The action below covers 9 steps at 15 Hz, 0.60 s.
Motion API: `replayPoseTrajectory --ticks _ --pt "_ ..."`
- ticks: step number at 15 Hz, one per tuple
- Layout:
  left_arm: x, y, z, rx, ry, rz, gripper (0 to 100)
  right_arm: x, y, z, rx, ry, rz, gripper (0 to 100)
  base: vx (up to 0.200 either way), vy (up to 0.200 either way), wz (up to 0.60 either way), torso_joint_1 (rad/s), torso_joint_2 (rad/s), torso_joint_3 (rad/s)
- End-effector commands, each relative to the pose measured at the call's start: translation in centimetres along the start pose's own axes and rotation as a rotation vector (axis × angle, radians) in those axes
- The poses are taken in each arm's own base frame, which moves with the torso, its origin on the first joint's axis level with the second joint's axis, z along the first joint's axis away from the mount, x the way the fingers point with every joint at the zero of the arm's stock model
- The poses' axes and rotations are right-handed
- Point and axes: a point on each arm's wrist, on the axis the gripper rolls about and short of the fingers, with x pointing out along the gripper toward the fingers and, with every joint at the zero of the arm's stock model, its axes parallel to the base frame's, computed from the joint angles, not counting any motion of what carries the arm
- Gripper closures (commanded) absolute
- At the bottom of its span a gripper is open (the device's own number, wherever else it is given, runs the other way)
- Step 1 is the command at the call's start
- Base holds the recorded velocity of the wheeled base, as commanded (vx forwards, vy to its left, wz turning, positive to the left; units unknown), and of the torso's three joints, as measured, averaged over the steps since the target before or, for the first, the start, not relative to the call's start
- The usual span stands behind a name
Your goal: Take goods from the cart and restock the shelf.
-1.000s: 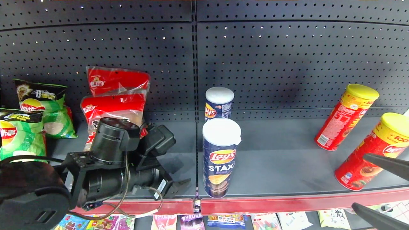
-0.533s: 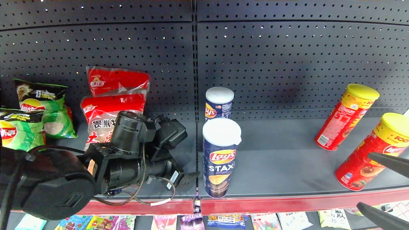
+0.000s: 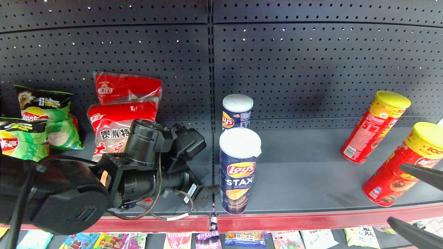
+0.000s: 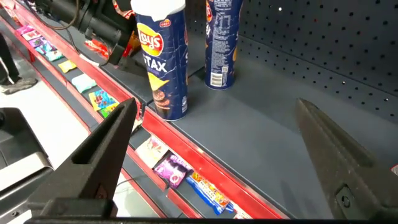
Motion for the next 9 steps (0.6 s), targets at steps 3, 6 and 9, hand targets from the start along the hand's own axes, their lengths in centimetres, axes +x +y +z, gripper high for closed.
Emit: replayPoseTrajectory --ticks 3,6,9 --pt "0.62 0.02 0.35 0.002 -0.004 -0.002 0 0.09 -0.02 -0.01 0.000 0.003 0.001 0 0.000 0.000 0.00 0.000 0.00 0.000" --pt "1.04 0.14 0.72 0.003 -0.012 0.000 0 0.12 -0.02 -0.06 0.001 0.006 0.002 0 0.000 0.000 0.00 0.000 0.00 0.000" --pt "0.79 0.09 0.37 -0.002 -0.001 -0.002 0 0.15 -0.02 -0.12 0.002 0.009 0.002 0 0.000 0.000 0.00 0.000 0.00 0.000"
